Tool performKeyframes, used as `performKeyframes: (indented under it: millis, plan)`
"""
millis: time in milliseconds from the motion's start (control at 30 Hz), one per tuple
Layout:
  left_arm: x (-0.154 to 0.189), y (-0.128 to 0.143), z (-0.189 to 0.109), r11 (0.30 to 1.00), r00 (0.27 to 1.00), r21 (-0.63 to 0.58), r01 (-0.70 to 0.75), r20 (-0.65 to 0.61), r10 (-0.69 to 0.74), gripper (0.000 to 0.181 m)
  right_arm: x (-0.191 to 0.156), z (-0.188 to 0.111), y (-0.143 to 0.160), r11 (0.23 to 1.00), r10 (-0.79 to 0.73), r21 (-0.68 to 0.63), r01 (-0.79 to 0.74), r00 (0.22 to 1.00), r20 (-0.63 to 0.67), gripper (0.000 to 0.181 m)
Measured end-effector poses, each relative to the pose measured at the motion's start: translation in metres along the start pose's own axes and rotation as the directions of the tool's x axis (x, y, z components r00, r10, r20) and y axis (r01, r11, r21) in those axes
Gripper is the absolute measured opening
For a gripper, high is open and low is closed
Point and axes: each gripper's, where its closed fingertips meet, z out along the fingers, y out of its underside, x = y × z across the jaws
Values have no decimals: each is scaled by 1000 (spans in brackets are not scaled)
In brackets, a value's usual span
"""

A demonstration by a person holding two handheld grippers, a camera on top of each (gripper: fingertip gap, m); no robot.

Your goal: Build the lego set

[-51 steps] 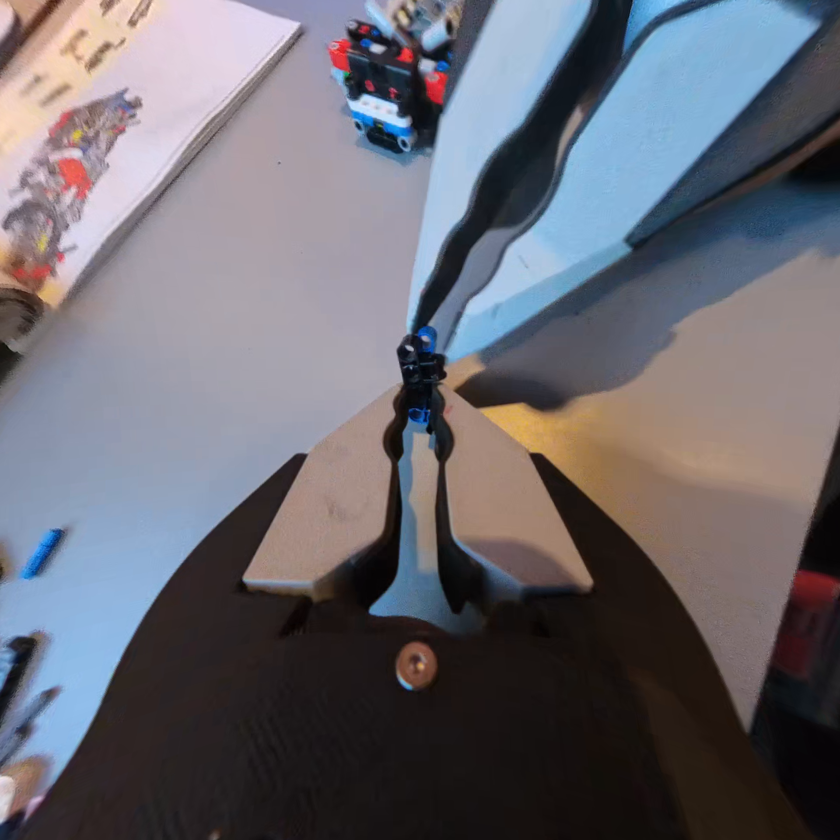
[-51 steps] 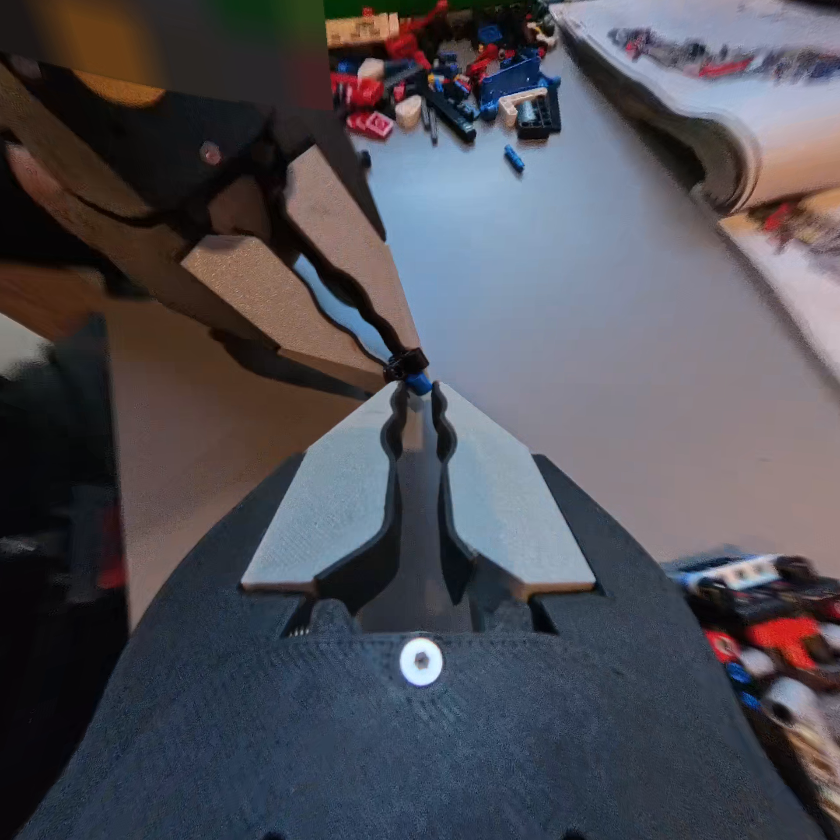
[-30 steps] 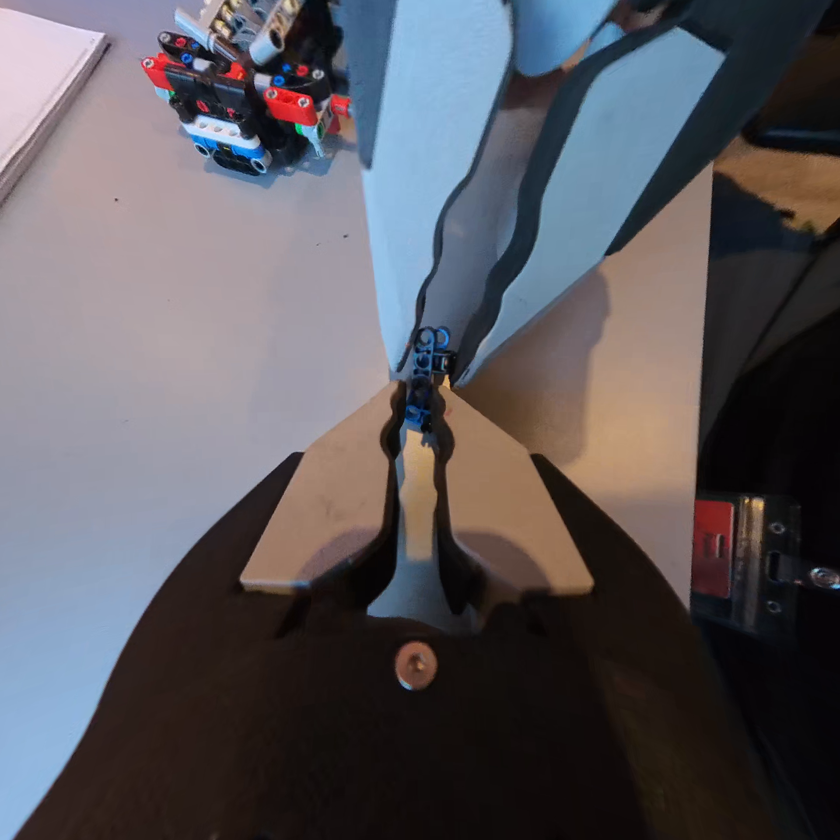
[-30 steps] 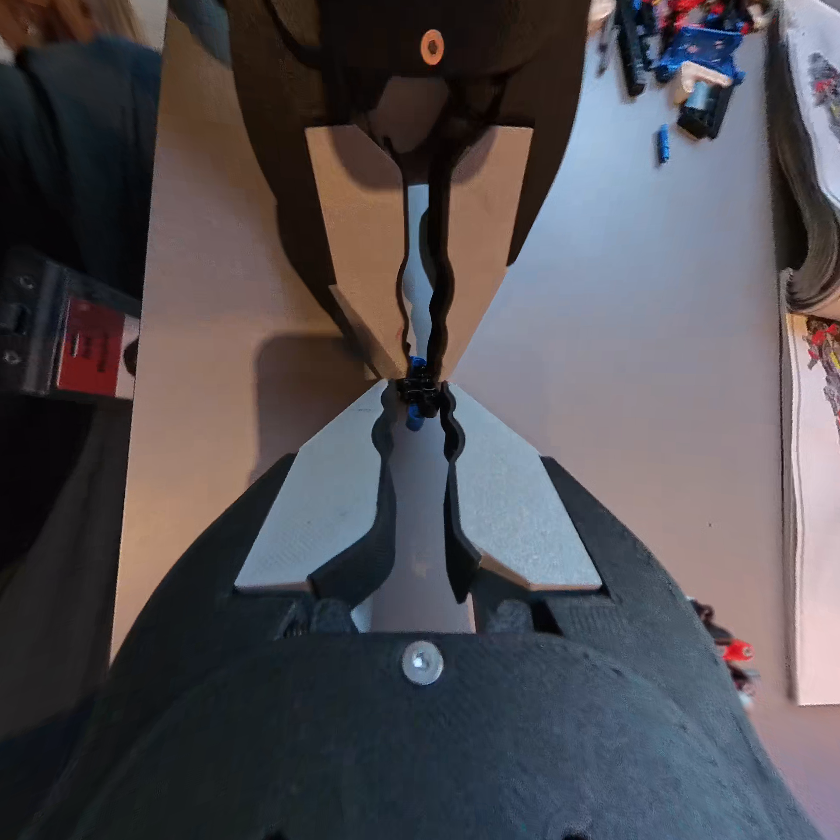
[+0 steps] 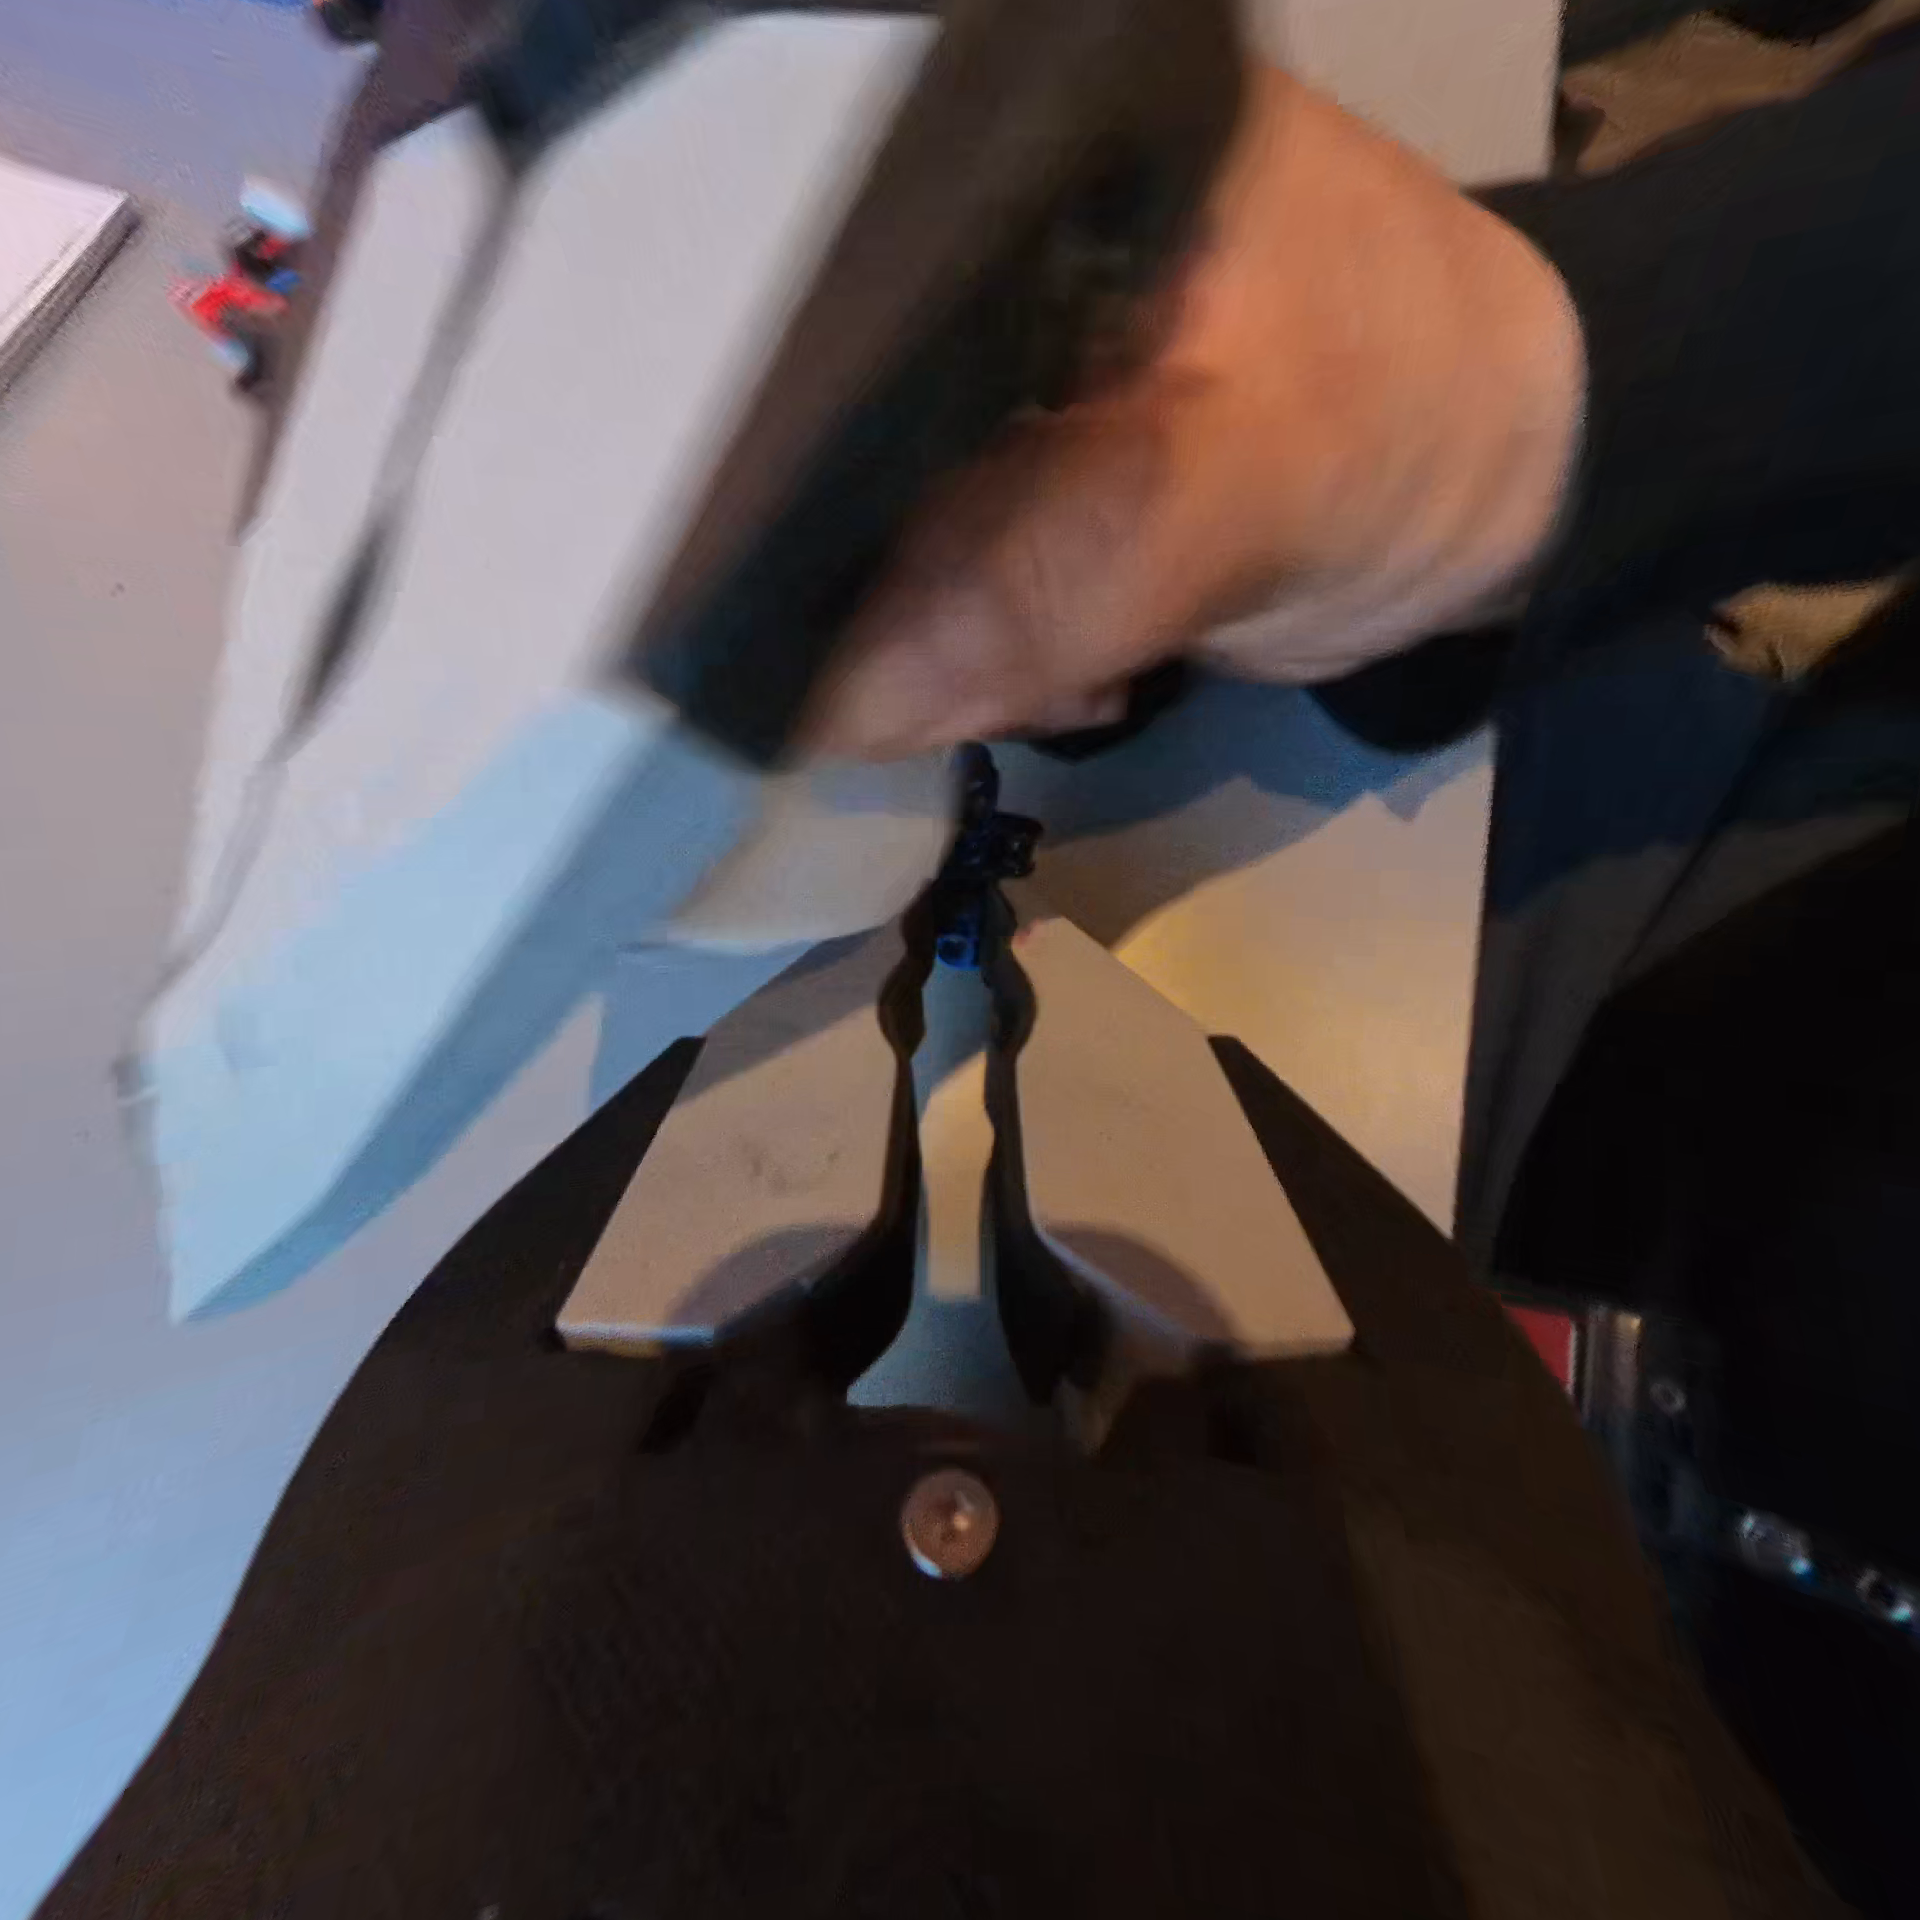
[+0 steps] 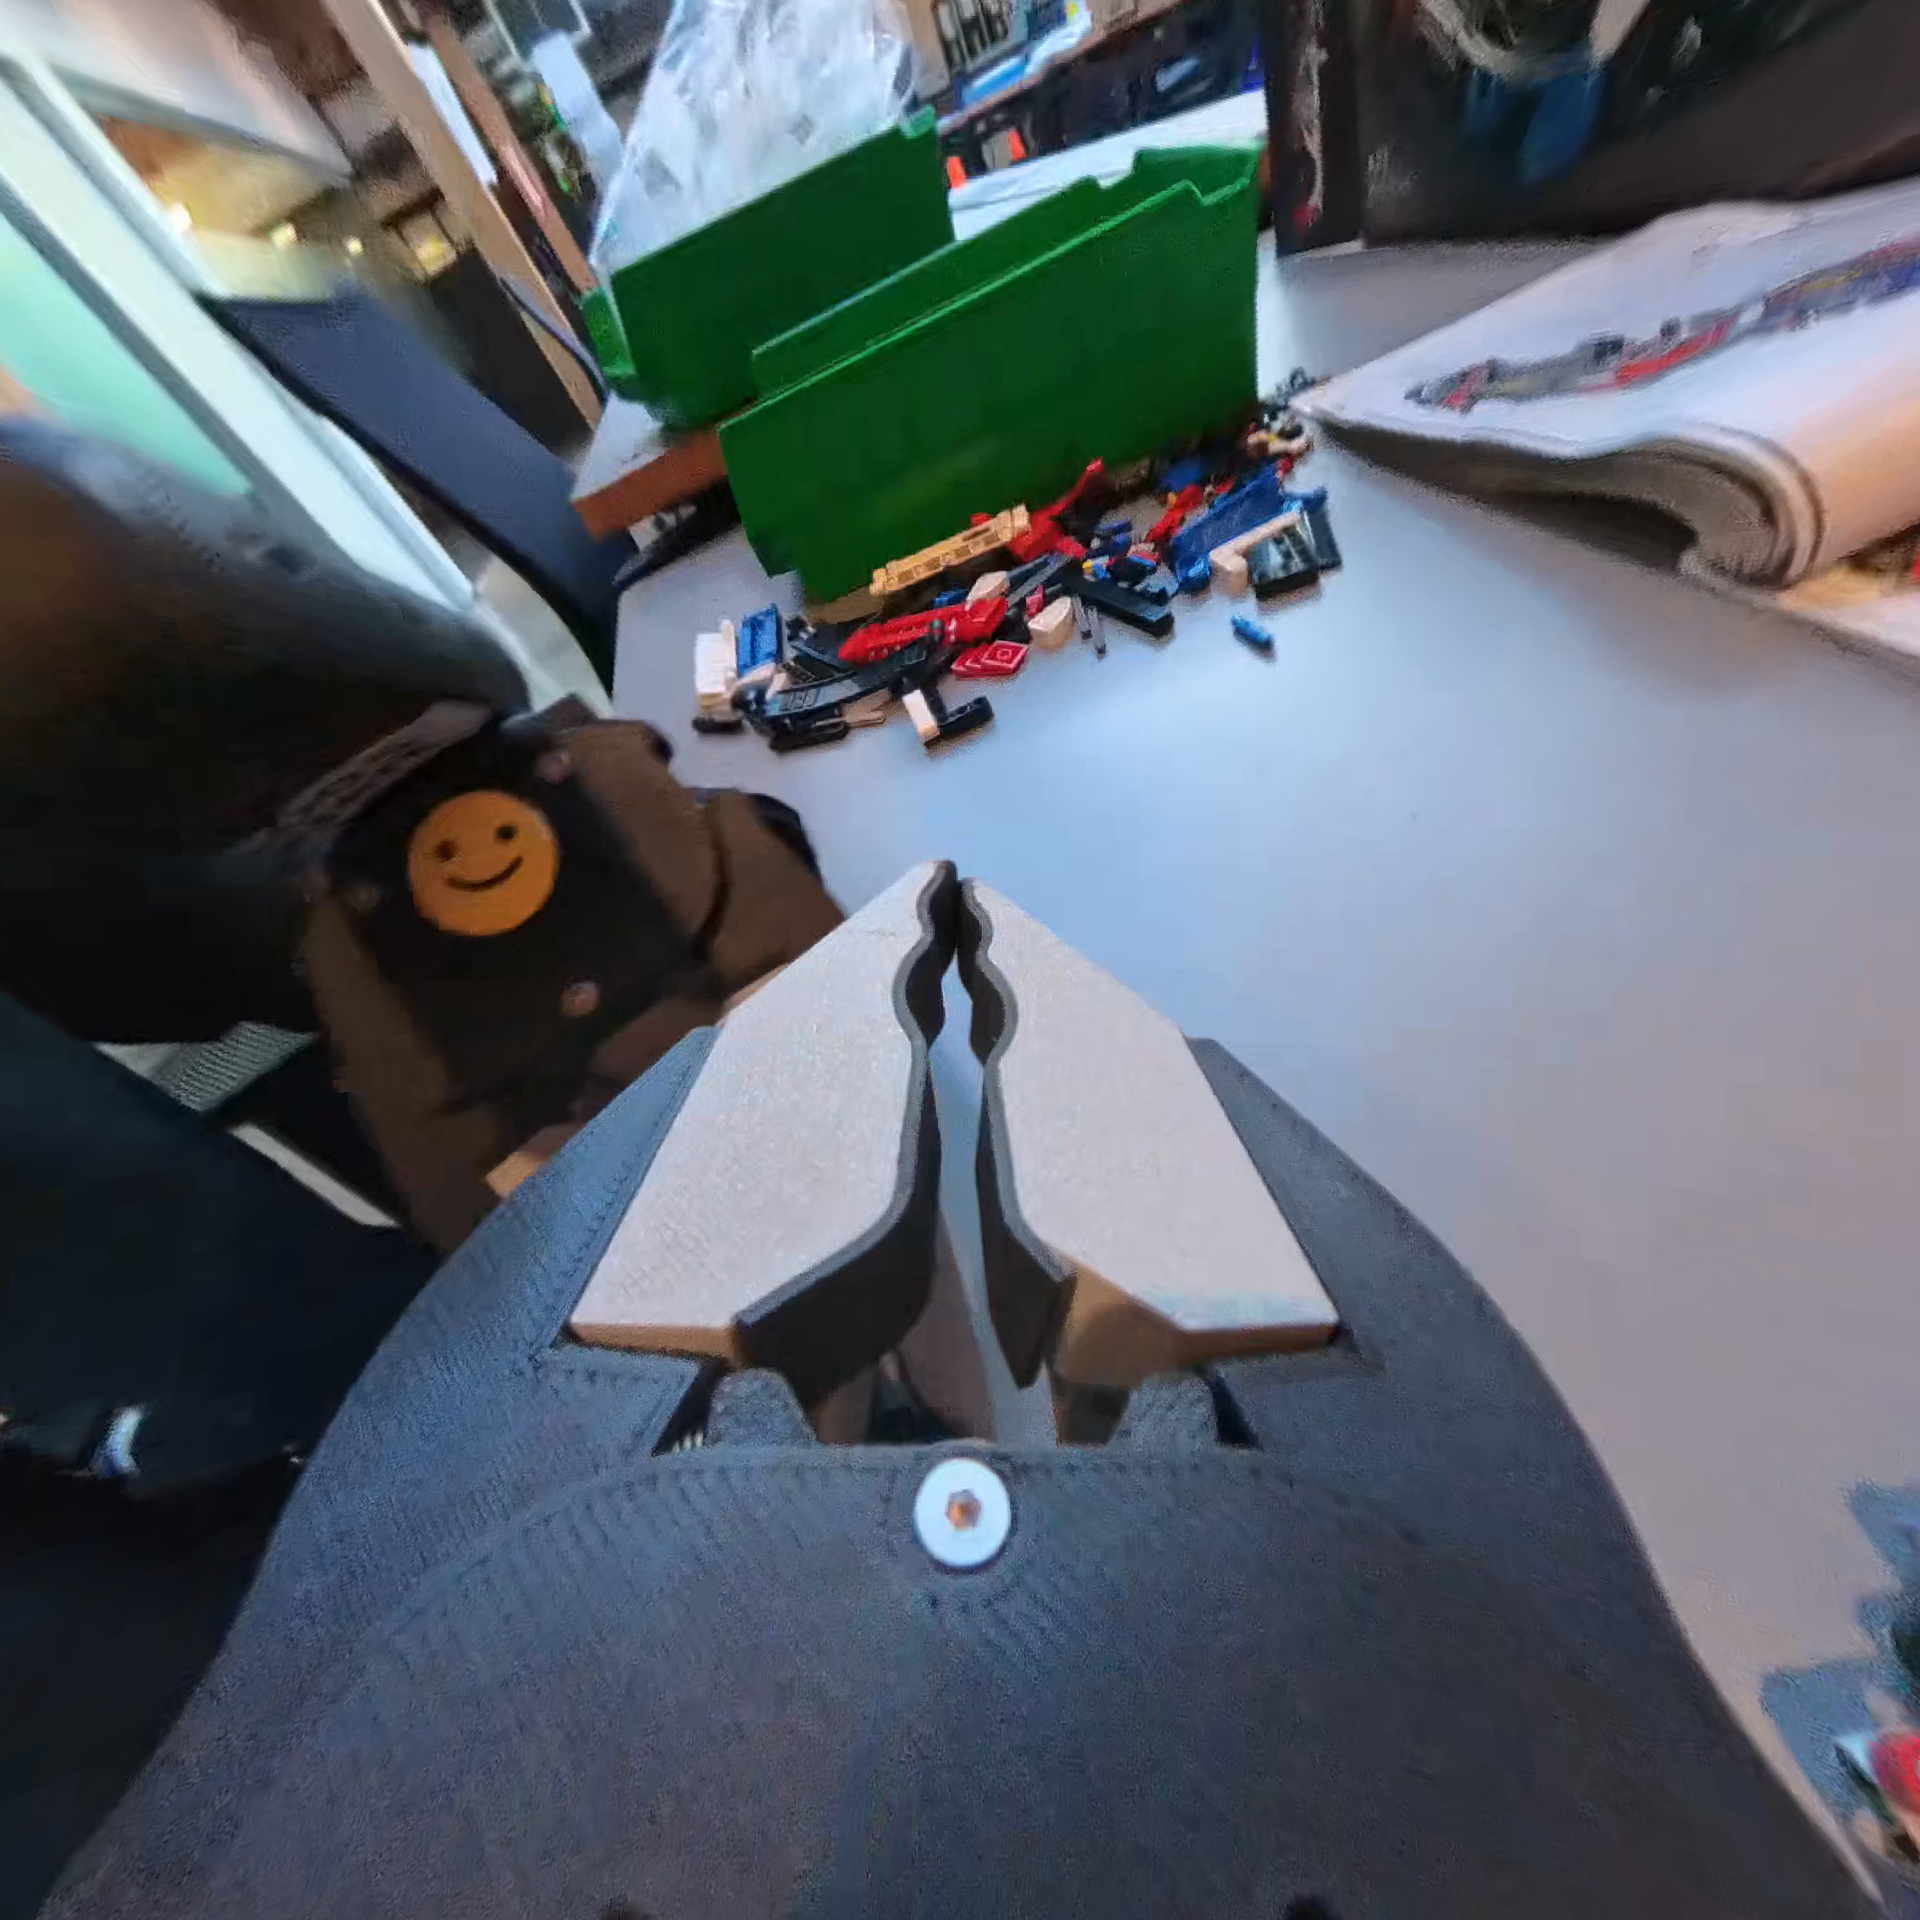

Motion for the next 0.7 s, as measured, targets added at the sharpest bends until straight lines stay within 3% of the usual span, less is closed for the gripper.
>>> performKeyframes:
  millis: [133,200,267,367,500,600,633,700]
  plan:
    - [-18,10,-12,988,986,4,156,-61,-156,5,8,-23,-4,997,-67,42,70,995,-69,0]
    - [-19,16,-19,977,968,-2,212,-134,-211,5,9,-40,1,990,-144,-10,144,985,-98,0]
    - [-18,19,-23,951,923,-25,309,-235,-306,6,3,-49,17,966,-239,-119,228,967,-87,13]
    - [-1,21,-28,927,822,-131,351,-431,-372,6,-5,-51,43,885,-375,-313,344,926,-44,27]
    - [12,22,-30,909,723,-239,342,-551,-417,5,-16,-41,58,691,-616,-437,575,786,60,20]
    - [13,21,-29,906,720,-257,336,-550,-423,5,-21,-35,69,580,-694,-470,665,706,141,14]
    - [10,22,-29,906,733,-250,340,-533,-423,5,-18,-35,67,580,-701,-470,666,701,128,5]
    - [6,24,-31,910,760,-227,347,-500,-415,5,-16,-35,70,585,-694,-477,656,709,123,5]
